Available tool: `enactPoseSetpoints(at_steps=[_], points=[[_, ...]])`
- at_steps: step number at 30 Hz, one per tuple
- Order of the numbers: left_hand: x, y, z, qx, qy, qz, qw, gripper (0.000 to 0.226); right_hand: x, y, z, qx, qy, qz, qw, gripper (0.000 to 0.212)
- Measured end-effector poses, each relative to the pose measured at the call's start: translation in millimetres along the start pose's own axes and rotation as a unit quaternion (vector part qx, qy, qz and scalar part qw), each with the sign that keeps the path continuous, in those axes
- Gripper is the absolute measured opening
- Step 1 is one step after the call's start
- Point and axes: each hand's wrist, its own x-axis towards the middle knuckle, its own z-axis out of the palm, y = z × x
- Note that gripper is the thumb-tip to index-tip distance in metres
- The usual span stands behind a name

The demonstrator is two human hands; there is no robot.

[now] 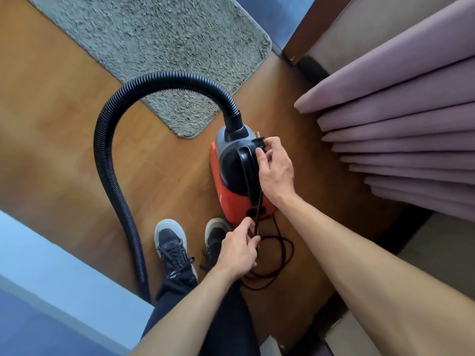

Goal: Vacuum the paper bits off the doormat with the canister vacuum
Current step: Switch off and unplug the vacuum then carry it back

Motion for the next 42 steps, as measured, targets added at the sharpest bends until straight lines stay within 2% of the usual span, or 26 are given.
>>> enactPoseSetpoints(at_steps=[10, 13, 19, 22, 29, 35, 39, 42], points=[[35.4, -16.1, 4.5, -0.005, 0.018, -0.03, 0.999, 0.021, 4.0, -4.4, 41.6, 0.032, -0.008, -0.009, 0.999, 0.019], [42.3, -20.0, 0.3, -0.003, 0.019, -0.029, 0.999, 0.014, 3.1, -9.2, 48.5, 0.007, 0.008, 0.005, 1.0, 0.023], [48.2, -28.4, -18.1, 0.037, 0.019, -0.027, 0.999, 0.024, 3.5, -16.1, 58.0, -0.052, 0.039, 0.033, 0.997, 0.027], [44.3, -42.0, -37.7, 0.039, 0.02, -0.041, 0.998, 0.022, 4.2, -16.4, 62.6, -0.085, 0.059, 0.033, 0.994, 0.029], [24.4, -118.4, -110.6, 0.059, 0.089, -0.141, 0.984, 0.011, 4.4, -17.4, 66.4, -0.138, 0.081, 0.027, 0.987, 0.031], [26.1, -163.4, -192.6, 0.079, 0.207, -0.192, 0.956, 0.013, 3.5, -16.4, 72.1, -0.166, 0.108, 0.021, 0.98, 0.035], [42.2, -174.3, -232.4, 0.081, 0.249, -0.205, 0.943, 0.023, 1.8, -15.8, 72.8, -0.146, 0.109, 0.027, 0.983, 0.035], [61.0, -177.4, -257.1, 0.09, 0.257, -0.204, 0.94, 0.041, 0.3, -16.5, 73.1, -0.141, 0.111, 0.029, 0.983, 0.035]])
